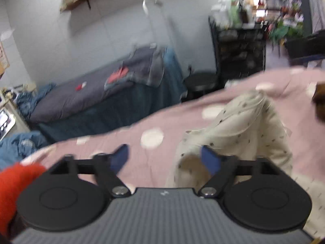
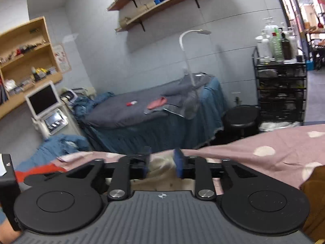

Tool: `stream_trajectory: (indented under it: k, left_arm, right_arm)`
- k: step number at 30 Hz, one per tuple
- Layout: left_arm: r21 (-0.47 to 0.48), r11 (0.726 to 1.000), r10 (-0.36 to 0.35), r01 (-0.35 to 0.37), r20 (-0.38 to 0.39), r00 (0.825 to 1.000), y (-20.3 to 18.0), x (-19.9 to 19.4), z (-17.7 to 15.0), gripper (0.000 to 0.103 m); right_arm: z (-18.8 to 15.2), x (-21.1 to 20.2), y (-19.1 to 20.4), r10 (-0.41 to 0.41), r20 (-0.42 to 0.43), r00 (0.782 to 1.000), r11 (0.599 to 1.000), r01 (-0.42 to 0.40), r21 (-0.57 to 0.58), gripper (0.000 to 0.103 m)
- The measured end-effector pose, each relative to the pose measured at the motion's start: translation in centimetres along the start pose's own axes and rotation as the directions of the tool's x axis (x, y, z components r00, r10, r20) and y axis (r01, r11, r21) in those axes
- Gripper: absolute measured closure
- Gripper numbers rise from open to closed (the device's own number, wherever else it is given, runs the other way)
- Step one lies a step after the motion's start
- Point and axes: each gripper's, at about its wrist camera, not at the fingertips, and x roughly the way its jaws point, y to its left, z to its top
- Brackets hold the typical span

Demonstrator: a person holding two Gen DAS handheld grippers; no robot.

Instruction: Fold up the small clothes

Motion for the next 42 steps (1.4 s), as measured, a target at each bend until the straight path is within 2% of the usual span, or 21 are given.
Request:
stream_trajectory:
  k: [1, 5, 9, 13, 15, 18, 21, 23, 24, 26, 27, 29, 30, 31, 32, 33, 34, 36, 37, 40, 42]
  left_arm:
    - [-0.014, 1.0, -0.013, 0.013, -0.017, 1.0, 0.2, 0.7, -1.4, 0.019]
    - [-0.07, 0.99, -0.126, 0.12, -0.078, 0.989, 0.8, -0.8, -6.7, 0.019]
    - [-0.079, 0.975, -0.215, 0.206, -0.132, 0.968, -0.4, -3.9, -12.3, 0.019]
    - [-0.098, 0.947, -0.318, 0.306, -0.145, 0.937, -2.9, -7.5, -15.7, 0.019]
    - [-0.072, 0.94, -0.339, 0.332, -0.149, 0.929, -4.5, -9.1, -16.9, 0.019]
    - [0.039, 0.933, -0.347, 0.357, -0.161, 0.924, -7.2, -11.1, -18.4, 0.02]
    - [0.118, 0.922, -0.339, 0.369, -0.215, 0.916, -9.0, -11.6, -19.7, 0.023]
    - [0.107, 0.91, -0.365, 0.4, -0.25, 0.897, -9.3, -11.8, -20.3, 0.036]
    - [0.088, 0.904, -0.384, 0.419, -0.265, 0.884, -9.4, -11.9, -20.5, 0.038]
    - [0.046, 0.896, -0.413, 0.442, -0.281, 0.866, -9.6, -11.6, -20.7, 0.051]
    - [0.032, 0.893, -0.421, 0.448, -0.287, 0.86, -9.7, -11.4, -20.8, 0.053]
    - [0.029, 0.893, -0.423, 0.449, -0.283, 0.861, -10.1, -11.1, -20.7, 0.059]
    - [0.028, 0.896, -0.418, 0.443, -0.284, 0.863, -10.2, -10.8, -20.7, 0.064]
    - [0.019, 0.901, -0.412, 0.434, -0.283, 0.866, -10.1, -10.5, -20.7, 0.072]
    - [0.002, 0.903, -0.412, 0.429, -0.276, 0.868, -9.9, -10.4, -20.7, 0.08]
    - [-0.017, 0.901, -0.421, 0.433, -0.269, 0.866, -9.5, -10.4, -20.5, 0.084]
    - [-0.037, 0.899, -0.43, 0.436, -0.264, 0.864, -8.9, -10.4, -20.2, 0.092]
    - [-0.078, 0.898, -0.439, 0.434, -0.242, 0.865, -7.4, -10.6, -19.5, 0.097]
    - [-0.085, 0.903, -0.429, 0.421, -0.225, 0.875, -6.6, -10.8, -19.1, 0.099]
    - [-0.057, 0.939, -0.344, 0.34, -0.177, 0.922, -4.4, -11.1, -17.7, 0.101]
    - [-0.072, 0.953, -0.301, 0.293, -0.145, 0.943, -2.4, -11.0, -16.8, 0.101]
  right_arm:
    - [-0.9, -0.4, 0.0, -0.021, -0.012, 1.0, 0.999, 0.02, -0.039, 0.002]
    - [-5.1, -2.1, -0.5, -0.073, -0.148, 0.986, 0.984, 0.047, -0.172, 0.004]
    - [-10.3, -5.1, -1.6, -0.098, -0.268, 0.958, 0.98, 0.046, -0.196, 0.004]
    - [-14.5, -9.4, -2.3, -0.119, -0.317, 0.941, 0.978, 0.055, -0.202, 0.004]
    - [-16.2, -11.5, -1.9, -0.121, -0.335, 0.934, 0.973, 0.045, -0.228, 0.004]
    - [-18.3, -14.2, -0.7, -0.119, -0.364, 0.924, 0.957, 0.009, -0.29, 0.004]
    - [-20.6, -15.8, -0.2, -0.133, -0.398, 0.908, 0.953, 0.007, -0.303, 0.006]
    - [-21.4, -16.0, -0.4, -0.127, -0.427, 0.895, 0.959, 0.002, -0.283, 0.019]
    - [-21.7, -15.5, -0.6, -0.128, -0.434, 0.892, 0.962, 0.005, -0.273, 0.022]
    - [-22.2, -15.3, -0.6, -0.141, -0.438, 0.888, 0.965, 0.023, -0.263, 0.033]
    - [-22.3, -15.2, -0.6, -0.15, -0.43, 0.89, 0.964, 0.036, -0.262, 0.037]
    - [-22.3, -15.0, -0.5, -0.162, -0.414, 0.896, 0.962, 0.05, -0.269, 0.062]
    - [-22.3, -14.9, -0.5, -0.168, -0.409, 0.897, 0.961, 0.057, -0.271, 0.069]
    - [-22.3, -14.7, -0.6, -0.172, -0.408, 0.897, 0.962, 0.064, -0.265, 0.078]
    - [-22.2, -14.6, -0.8, -0.176, -0.406, 0.897, 0.963, 0.071, -0.26, 0.093]
    - [-22.2, -14.5, -1.0, -0.181, -0.401, 0.898, 0.964, 0.083, -0.251, 0.097]
    - [-22.0, -14.6, -1.1, -0.189, -0.39, 0.901, 0.965, 0.098, -0.242, 0.097]
    - [-21.5, -15.2, -1.4, -0.203, -0.35, 0.914, 0.965, 0.127, -0.229, 0.098]
    - [-21.1, -15.5, -1.6, -0.21, -0.329, 0.921, 0.965, 0.141, -0.221, 0.099]
    - [-19.9, -16.2, -2.5, -0.232, -0.272, 0.934, 0.964, 0.184, -0.191, 0.099]
    - [-19.0, -16.7, -3.2, -0.245, -0.237, 0.94, 0.964, 0.212, -0.158, 0.099]
